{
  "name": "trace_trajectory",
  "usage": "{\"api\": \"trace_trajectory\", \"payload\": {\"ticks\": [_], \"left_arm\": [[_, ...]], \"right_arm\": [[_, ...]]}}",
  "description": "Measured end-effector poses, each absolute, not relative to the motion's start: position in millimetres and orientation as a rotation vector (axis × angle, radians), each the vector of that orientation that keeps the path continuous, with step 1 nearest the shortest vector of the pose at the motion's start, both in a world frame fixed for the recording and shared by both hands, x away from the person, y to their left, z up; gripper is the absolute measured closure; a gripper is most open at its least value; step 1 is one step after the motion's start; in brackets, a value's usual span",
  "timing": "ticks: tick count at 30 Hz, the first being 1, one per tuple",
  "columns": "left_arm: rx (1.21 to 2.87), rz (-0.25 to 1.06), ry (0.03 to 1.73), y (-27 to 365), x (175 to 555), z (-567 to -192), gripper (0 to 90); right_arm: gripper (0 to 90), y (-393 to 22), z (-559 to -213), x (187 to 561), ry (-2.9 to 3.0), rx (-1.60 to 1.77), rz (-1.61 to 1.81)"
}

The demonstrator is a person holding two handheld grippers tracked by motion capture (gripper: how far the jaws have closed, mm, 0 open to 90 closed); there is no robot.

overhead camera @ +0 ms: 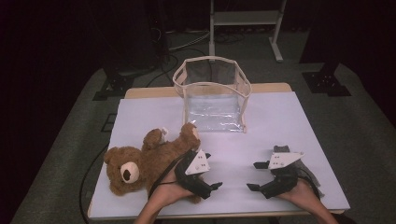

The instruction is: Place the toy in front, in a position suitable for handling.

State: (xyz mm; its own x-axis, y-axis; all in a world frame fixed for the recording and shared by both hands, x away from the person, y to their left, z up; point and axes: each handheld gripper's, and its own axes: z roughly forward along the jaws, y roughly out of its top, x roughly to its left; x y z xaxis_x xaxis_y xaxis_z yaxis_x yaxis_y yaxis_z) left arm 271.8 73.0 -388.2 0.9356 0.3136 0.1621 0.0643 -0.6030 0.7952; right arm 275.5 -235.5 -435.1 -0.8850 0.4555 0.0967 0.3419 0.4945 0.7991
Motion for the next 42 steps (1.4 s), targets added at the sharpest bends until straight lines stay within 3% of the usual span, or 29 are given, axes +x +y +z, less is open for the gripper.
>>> {"api": "trace_trajectory", "payload": {"ticks": [10, 27, 42], "left_arm": [[2.201, 0.370, 0.216, 89, 268, -372, 7.2], [2.211, 0.485, 0.247, 157, 271, -334, 14.2], [2.215, 0.536, 0.320, 211, 287, -317, 14.4]], "right_arm": [[17.0, -231, -432, 273, 2.605, 0.686, 1.375], [17.0, -221, -430, 269, 2.626, 0.626, 1.377], [17.0, -179, -422, 272, 2.692, 0.494, 1.377]]}}
